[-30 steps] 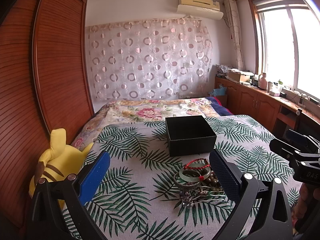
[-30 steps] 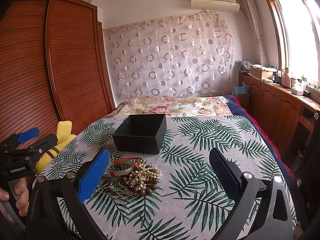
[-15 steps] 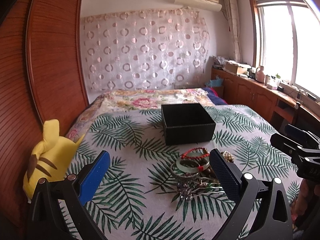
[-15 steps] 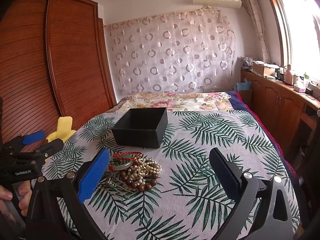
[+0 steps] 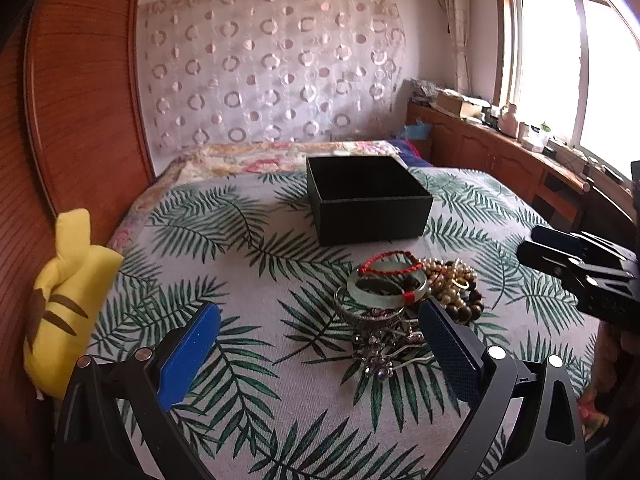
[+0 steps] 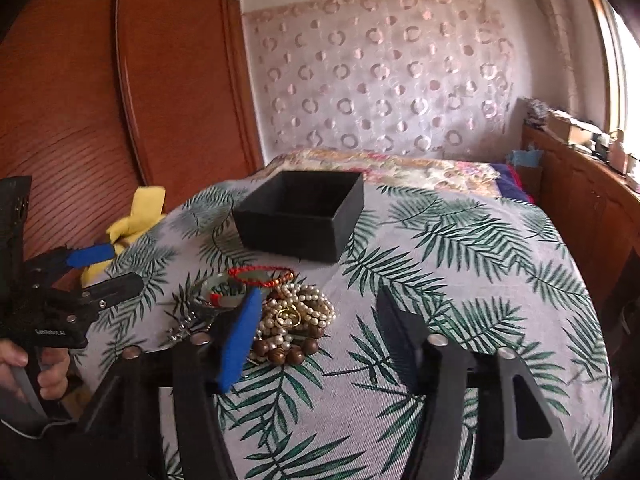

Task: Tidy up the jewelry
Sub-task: 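Reach the right tool into the pile and grasp the red string bracelet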

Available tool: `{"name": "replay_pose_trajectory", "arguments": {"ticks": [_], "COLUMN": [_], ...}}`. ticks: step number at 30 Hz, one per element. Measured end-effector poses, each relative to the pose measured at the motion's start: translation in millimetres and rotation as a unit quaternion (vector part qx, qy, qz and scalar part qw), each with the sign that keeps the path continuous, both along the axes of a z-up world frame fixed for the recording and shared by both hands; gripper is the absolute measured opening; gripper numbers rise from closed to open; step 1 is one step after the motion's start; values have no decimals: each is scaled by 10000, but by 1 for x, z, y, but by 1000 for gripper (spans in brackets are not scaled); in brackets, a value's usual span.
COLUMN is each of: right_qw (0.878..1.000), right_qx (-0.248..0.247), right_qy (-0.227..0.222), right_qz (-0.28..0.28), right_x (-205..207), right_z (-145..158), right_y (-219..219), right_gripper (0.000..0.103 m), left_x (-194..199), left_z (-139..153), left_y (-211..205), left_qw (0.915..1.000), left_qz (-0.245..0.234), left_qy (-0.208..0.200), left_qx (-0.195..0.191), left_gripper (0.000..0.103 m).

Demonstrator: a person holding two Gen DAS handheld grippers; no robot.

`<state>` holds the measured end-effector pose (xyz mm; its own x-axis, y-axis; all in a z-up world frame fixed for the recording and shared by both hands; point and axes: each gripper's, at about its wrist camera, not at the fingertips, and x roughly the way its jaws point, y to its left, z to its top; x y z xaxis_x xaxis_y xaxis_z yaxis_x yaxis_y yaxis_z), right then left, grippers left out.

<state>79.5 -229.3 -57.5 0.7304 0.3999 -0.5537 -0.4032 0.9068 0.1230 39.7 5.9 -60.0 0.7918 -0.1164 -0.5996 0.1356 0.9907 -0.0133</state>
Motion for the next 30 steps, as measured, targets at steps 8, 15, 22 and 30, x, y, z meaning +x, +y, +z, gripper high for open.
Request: {"name": "replay_pose_trajectory", "arguments": {"ticks": [8,15,22,30], "right_qw": [9956,9832,9721,9634], "right_qx": [-230,-733,-1361,-1753], "right_qy": [374,670,965,979], "right_qz": [822,1535,1652,1775], "right_x": [34,55,75,82], "right_z": [-5,-15,-27,-32], "right_y": [31,77,101,110], "right_gripper": [46,43,43,34], "left_x": [12,21,31,40], "left_z": [-14,-21,-24,-25], "left_y": [6,14,21,29], "left_qw": [9996,9988,9978,9973], "left_qz": [-131,-257,-335,-294], "left_qy": [225,412,562,669], "left_qx": [-70,-33,109,69], "left_gripper": [96,96,96,96]}}
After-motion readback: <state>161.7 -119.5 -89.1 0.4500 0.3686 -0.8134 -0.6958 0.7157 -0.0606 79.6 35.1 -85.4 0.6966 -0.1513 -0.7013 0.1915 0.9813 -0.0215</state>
